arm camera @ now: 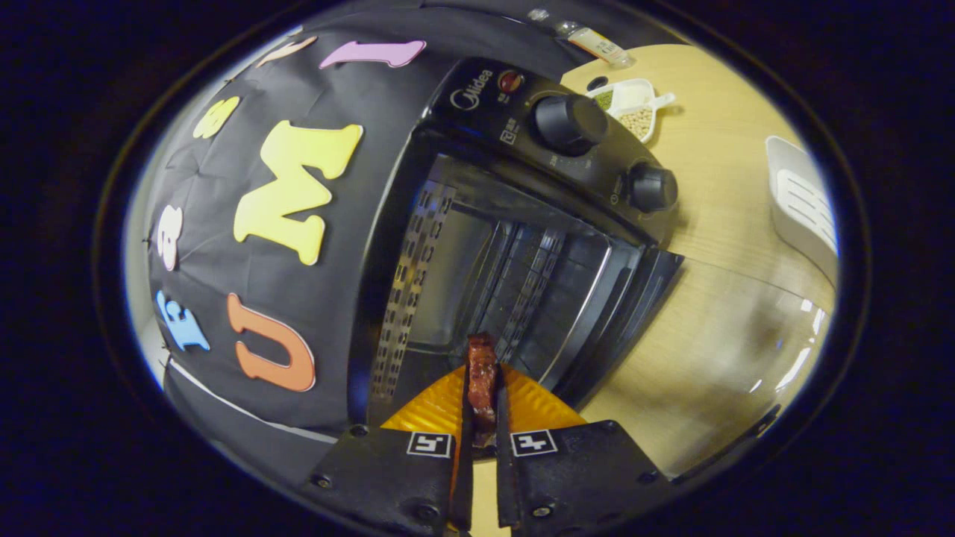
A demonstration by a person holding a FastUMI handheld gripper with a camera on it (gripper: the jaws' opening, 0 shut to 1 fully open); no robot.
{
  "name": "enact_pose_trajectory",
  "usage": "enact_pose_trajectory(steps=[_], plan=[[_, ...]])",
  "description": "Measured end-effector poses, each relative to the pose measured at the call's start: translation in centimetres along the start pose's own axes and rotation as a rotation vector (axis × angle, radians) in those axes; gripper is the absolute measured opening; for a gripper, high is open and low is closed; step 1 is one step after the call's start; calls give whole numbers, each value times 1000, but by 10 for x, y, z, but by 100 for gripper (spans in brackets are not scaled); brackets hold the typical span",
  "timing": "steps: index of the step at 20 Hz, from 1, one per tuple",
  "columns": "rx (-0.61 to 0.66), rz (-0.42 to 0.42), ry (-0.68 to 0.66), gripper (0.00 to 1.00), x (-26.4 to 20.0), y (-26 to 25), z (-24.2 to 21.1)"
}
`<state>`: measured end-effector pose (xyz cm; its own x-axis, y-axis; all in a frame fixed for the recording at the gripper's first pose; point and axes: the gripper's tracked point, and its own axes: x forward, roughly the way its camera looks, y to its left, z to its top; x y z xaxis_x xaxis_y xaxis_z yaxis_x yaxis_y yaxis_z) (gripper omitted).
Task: Open the toaster oven, put the food inside, and close the toaster oven door.
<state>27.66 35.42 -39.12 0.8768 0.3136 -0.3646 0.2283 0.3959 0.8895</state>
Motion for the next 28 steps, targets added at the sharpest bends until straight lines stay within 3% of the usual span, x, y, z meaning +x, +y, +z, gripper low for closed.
enact_pose_trajectory(steps=[6, 10, 14, 19, 28], plan=[[-49, -27, -45, 17, 25, -1, -5], [-151, -79, -22, 20, 30, -5, -12], [-360, -159, -2, 37, 27, -14, -11], [-579, -196, 8, 89, 18, -19, -9], [-743, -211, 7, 92, -33, -25, 10]])
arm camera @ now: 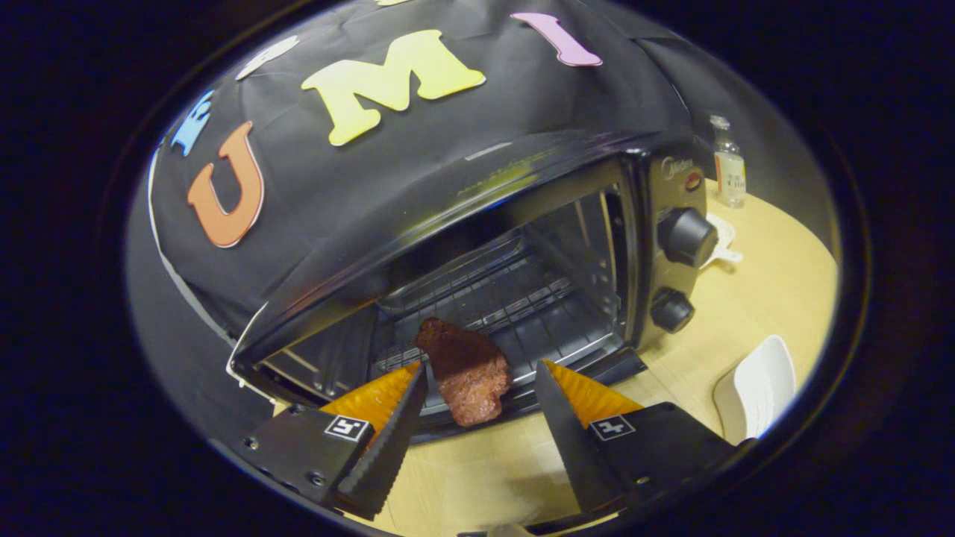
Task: Open the toaster oven, put the food inside, and close the toaster oven door.
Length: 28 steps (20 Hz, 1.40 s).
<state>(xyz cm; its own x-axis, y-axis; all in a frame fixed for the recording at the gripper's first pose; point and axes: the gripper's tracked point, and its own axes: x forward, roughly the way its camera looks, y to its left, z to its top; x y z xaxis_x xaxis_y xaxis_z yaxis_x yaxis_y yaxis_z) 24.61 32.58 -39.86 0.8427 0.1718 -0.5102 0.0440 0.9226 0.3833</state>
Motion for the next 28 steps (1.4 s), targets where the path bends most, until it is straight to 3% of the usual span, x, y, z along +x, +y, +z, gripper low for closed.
enact_pose_trajectory(steps=[10, 17, 22, 28], plan=[[-264, 51, 30, 93, -115, -21, -14], [-449, 66, 132, 93, -182, -54, -70], [-500, 59, 245, 93, -199, -80, -125], [-512, 44, 326, 93, -184, -91, -169]])
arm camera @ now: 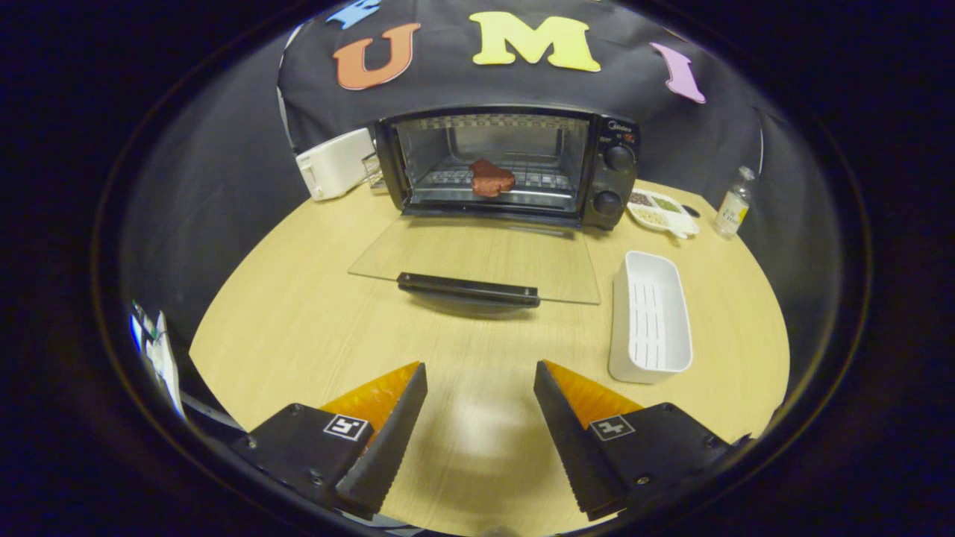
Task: Open the toaster oven, put the food inside, and close the toaster oven door.
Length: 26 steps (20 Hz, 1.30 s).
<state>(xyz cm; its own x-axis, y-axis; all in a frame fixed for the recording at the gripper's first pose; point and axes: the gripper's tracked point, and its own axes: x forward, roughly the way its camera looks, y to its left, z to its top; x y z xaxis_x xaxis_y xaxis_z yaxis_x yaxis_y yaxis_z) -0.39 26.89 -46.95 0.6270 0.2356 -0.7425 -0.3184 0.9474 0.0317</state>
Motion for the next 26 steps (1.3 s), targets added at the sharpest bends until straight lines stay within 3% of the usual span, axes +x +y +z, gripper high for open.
enact_pose_trajectory(steps=[16, 26], plan=[[-11, -10, 26, 93, 68, 15, 16], [54, -3, 42, 93, 73, 7, 39]])
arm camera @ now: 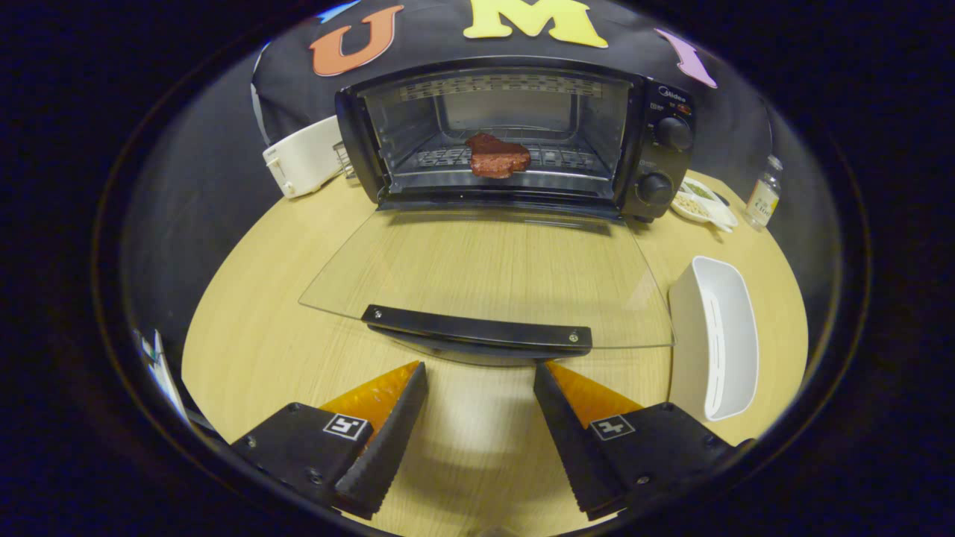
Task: Open the toaster oven, put the food inside, and close the toaster oven door.
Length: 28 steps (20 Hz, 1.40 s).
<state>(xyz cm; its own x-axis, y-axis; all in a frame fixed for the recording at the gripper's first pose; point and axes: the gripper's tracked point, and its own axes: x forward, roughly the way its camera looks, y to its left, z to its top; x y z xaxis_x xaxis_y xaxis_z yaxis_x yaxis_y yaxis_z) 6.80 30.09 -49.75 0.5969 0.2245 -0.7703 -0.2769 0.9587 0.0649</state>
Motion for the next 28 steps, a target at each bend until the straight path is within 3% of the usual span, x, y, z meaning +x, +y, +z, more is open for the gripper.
enact_pose_trajectory(steps=[5, 14, 28], plan=[[21, 36, -25, 93, -18, 7, 23], [26, 85, -173, 93, -49, 20, 112], [13, 47, -332, 93, -63, -2, 210]])
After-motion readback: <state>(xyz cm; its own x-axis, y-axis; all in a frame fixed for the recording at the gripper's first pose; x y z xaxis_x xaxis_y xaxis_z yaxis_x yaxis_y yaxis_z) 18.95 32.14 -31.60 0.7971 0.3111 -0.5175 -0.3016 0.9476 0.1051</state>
